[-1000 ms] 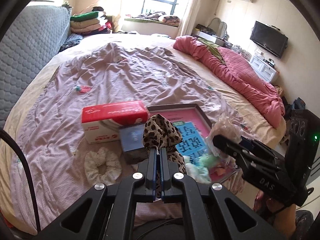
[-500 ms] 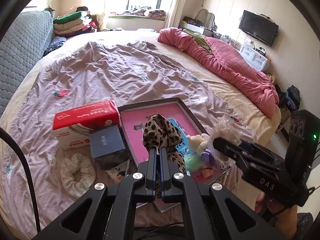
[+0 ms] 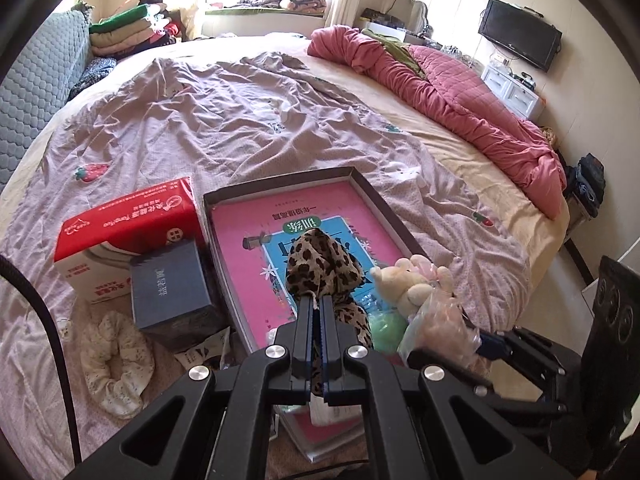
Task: Organize soft objects
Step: 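Lift and carry the scrunchie and bagged roll with both grippers over the tray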
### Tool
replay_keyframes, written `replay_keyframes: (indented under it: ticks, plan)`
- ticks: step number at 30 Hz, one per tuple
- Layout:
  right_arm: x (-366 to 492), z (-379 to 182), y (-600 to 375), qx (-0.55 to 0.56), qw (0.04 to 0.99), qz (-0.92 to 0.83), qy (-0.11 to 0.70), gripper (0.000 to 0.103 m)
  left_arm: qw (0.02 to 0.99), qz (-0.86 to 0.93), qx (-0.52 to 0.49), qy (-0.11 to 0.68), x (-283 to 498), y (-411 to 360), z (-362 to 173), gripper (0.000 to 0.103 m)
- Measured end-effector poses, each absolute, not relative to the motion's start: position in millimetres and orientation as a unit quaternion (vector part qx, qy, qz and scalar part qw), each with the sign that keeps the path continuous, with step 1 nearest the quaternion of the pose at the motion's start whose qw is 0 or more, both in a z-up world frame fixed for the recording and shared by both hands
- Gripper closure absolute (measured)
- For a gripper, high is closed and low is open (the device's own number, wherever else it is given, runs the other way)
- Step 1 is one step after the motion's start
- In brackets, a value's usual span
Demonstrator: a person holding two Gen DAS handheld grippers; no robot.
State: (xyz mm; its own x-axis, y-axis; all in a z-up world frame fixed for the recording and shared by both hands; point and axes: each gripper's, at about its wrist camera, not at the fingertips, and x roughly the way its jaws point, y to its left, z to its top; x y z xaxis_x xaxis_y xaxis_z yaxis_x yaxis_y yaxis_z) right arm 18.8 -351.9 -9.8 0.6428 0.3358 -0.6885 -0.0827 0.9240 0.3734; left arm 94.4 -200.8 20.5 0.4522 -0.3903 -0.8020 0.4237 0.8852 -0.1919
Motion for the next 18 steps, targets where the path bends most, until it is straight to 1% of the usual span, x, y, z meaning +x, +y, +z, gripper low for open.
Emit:
replay_keyframes:
  ticks: [18]
  plan:
    - [43,-38,-326,0.093,0.892,0.117,0.427,0.055,0.828,-0.230,-0.007,0.511,120,-196,-29,0.100]
